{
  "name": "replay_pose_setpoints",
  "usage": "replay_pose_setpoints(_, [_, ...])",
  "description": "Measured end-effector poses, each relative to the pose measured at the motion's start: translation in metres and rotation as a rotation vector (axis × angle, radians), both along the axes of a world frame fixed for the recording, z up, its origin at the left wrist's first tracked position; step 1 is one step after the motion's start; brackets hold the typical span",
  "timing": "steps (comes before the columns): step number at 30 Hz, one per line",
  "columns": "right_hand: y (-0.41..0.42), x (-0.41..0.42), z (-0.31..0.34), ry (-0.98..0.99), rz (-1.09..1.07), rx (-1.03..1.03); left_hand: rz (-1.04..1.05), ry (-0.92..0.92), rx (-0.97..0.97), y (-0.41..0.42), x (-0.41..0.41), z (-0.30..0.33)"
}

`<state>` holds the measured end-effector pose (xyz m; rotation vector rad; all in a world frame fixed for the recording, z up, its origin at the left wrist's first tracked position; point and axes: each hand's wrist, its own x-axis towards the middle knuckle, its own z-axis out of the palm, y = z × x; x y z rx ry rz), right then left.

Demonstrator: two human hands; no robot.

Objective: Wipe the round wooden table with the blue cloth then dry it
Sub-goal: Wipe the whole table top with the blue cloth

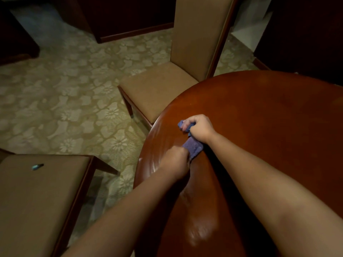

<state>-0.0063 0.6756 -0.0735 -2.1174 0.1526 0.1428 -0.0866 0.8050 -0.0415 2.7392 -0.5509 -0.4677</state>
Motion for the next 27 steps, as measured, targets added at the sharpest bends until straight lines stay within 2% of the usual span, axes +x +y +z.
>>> replay_pose_setpoints(11, [0.027,-0.05,0.005,-0.065,0.135,-0.036,0.022,-0.002,0.016,0.029,-0.04,0.0])
replay_pose_setpoints(18, [0.029,-0.114,0.009,-0.004,0.277,-0.12,0.005,0.108,0.076,0.026,-0.092,0.014])
replay_pose_setpoints(27, [-0.002,-0.232,0.01,0.006,0.269,-0.096,-0.006,0.262,0.124,0.0,-0.18,0.02])
